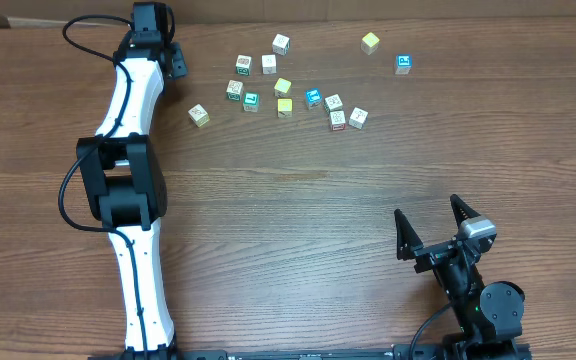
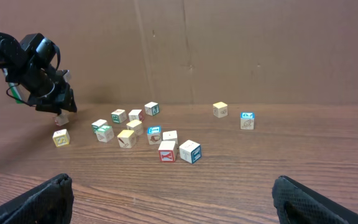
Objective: Form a circle
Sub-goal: 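Lower the left gripper onto the blue-bordered block and close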
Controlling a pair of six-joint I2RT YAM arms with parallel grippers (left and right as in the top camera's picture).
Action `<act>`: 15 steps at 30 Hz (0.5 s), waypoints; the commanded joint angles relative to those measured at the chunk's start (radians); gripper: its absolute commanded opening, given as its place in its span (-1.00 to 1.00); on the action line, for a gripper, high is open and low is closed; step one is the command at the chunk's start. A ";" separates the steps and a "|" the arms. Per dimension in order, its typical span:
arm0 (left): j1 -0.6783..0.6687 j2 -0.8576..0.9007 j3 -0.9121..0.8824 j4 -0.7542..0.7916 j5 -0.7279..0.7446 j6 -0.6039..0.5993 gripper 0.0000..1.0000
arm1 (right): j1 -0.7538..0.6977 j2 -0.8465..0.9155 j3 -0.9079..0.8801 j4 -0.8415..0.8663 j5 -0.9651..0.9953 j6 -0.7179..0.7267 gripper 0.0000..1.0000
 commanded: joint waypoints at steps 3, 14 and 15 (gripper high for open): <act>0.010 0.026 0.013 0.000 -0.056 0.032 0.18 | -0.005 -0.008 -0.010 0.004 0.002 -0.005 1.00; 0.032 0.026 0.013 -0.027 -0.056 0.032 0.12 | -0.005 -0.008 -0.010 0.004 0.002 -0.005 1.00; 0.033 0.026 0.013 -0.037 -0.056 0.031 0.12 | -0.005 -0.008 -0.010 0.004 0.002 -0.005 1.00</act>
